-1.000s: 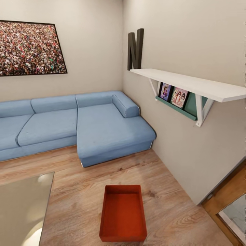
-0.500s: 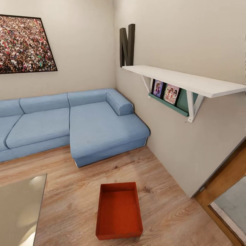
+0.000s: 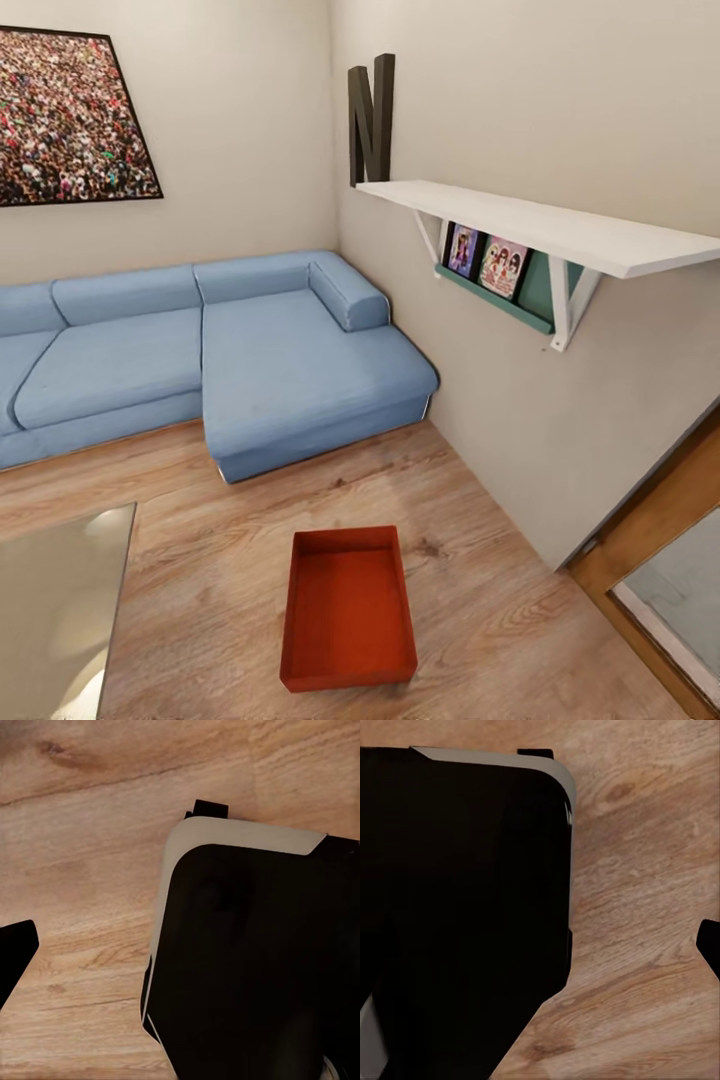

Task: Move the two storage containers from the living room to the garage. In the garage, place one container on the floor and stack the other container on top of it (either order is fine).

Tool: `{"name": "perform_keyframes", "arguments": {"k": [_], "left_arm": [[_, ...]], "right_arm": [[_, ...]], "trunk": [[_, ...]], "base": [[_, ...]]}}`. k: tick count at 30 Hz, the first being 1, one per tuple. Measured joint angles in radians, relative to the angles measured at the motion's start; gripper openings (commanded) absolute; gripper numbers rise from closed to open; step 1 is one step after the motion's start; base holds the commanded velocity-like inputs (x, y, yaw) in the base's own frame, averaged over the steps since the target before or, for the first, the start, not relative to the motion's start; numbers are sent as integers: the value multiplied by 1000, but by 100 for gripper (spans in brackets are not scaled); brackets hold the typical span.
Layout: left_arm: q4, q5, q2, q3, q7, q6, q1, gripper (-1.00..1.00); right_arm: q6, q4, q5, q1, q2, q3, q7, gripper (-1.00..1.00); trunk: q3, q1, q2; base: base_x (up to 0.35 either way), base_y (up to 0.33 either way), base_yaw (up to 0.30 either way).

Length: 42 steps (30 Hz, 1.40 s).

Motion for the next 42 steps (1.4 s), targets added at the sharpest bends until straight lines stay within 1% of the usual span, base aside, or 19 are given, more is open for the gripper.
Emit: {"name": "perform_keyframes", "arguments": {"k": [27,42], "left_arm": [[0,0,0,0,0,0,0,100],[0,0,0,0,0,0,0,100]], "right_arm": [[1,0,0,0,0,-3,0,100],[2,0,0,0,-1,-3,1,100]], "trunk": [[-40,0,0],[-59,0,0]], "base": [[0,0,78],[0,0,150]]}}
